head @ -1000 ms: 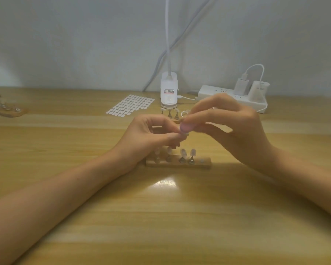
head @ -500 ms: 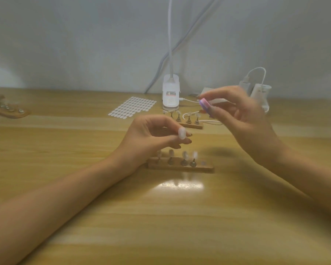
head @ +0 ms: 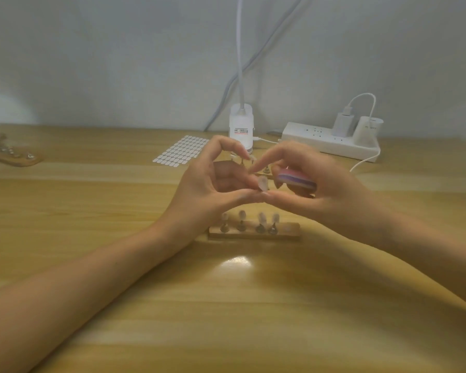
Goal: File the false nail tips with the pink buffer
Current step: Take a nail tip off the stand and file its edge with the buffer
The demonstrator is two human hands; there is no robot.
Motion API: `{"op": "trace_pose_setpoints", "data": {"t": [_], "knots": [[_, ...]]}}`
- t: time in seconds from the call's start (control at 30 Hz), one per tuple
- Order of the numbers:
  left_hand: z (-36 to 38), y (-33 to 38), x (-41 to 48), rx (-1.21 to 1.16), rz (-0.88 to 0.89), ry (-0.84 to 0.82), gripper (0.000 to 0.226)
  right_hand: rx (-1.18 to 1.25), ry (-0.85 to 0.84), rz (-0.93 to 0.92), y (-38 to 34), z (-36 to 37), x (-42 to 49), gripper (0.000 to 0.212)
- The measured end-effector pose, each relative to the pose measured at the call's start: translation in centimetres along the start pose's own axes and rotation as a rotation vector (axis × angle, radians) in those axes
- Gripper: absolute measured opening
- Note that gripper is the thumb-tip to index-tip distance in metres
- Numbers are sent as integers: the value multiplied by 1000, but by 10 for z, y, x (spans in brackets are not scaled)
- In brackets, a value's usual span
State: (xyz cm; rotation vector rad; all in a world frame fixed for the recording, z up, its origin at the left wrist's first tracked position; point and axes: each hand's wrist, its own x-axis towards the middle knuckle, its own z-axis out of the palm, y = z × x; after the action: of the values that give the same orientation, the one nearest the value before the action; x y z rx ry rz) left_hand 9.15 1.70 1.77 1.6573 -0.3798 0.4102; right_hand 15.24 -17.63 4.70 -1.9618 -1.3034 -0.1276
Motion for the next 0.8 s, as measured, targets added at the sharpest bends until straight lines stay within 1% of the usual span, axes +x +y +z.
{"op": "trace_pose_setpoints", "data": {"t": [0.07,0.17,0.23,0.3,0.37,0.47,0.53,0.6,0.73,0.8], "knots": [[-1,-1,0,8,4,1,53,-66,46,-22,-2,-1,0,20],[0,-1,0,-13,-3,-2,52,-100,79,-33,-6,-4,2,17],[1,0,1,-18,-17,33,47,-112,85,-25,-7,-12,3,19],[-2,2,2,23,-44,114,40,-157,38,19,-9,-24,4,20],[-7,5,3,42,-82,198,39,-208,-53,67,-8,-35,4,15],[-15,10,3,97,-149,231,42,-262,-155,117,-4,-37,-1,13],[-19,13,3,167,-208,171,48,-293,-226,150,-1,-33,-3,12],[-22,14,2,223,-257,62,56,-303,-254,160,-1,-31,-4,12],[-36,18,2,365,-296,-256,61,-263,-243,152,-5,-32,-4,18],[-44,18,1,439,-311,-414,77,-267,-256,167,-5,-32,-5,21]]}}
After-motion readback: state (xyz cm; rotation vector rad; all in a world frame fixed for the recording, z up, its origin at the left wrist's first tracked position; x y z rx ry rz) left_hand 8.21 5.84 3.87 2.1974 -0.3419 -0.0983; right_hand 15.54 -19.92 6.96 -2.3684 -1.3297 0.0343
